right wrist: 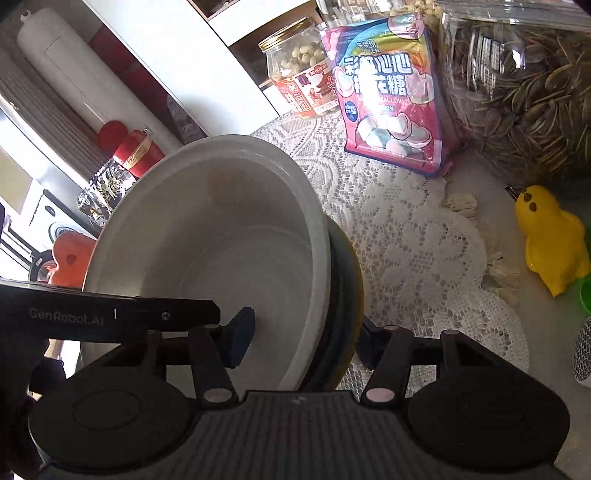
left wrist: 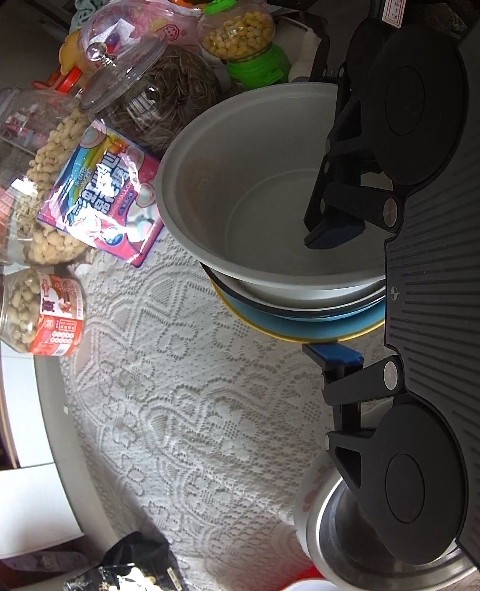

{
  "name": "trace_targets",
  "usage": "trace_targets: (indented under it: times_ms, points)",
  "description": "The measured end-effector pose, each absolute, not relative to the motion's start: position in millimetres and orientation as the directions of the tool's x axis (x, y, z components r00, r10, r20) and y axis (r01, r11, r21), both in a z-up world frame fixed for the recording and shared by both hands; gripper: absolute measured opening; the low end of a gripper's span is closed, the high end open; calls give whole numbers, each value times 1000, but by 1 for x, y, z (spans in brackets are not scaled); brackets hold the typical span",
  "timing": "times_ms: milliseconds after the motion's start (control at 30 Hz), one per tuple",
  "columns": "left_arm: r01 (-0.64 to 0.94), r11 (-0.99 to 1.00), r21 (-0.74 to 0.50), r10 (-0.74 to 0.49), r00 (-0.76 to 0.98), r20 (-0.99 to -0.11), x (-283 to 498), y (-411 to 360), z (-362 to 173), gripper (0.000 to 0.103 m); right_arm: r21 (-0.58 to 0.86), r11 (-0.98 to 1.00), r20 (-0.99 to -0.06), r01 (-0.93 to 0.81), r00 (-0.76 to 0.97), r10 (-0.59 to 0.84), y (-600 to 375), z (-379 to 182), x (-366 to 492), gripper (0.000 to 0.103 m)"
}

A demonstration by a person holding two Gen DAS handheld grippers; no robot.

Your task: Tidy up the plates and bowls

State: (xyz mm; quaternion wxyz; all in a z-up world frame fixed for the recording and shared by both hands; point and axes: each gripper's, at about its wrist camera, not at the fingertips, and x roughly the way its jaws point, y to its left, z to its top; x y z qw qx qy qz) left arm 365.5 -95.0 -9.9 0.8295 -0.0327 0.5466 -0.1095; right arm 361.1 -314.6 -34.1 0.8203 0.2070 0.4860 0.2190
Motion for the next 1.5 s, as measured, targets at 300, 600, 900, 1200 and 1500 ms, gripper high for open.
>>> trace_targets:
  times_ms: [300, 600, 900, 1200, 1500]
  points:
    - [111, 960, -255, -278, 308, -910, 373, -90, -20, 59, 573, 807, -697, -140, 435, 570, -320, -36, 361, 57]
    - [155, 974, -162, -205, 322, -924, 360, -104, -16, 57, 641, 762, -673, -86, 414, 613, -332, -44, 362, 57]
    - [140, 975, -173, -211, 335, -918, 364, -103, -15, 55, 608, 786, -681, -110, 437, 588, -328, -39, 359, 57]
    - [157, 973, -169, -214, 336, -917, 363, -105, -15, 55, 595, 796, -685, -115, 447, 576, -327, -39, 359, 58]
    - [158, 973, -170, -214, 336, -917, 363, -105, -15, 56, 594, 796, -685, -112, 448, 575, -328, -38, 359, 58]
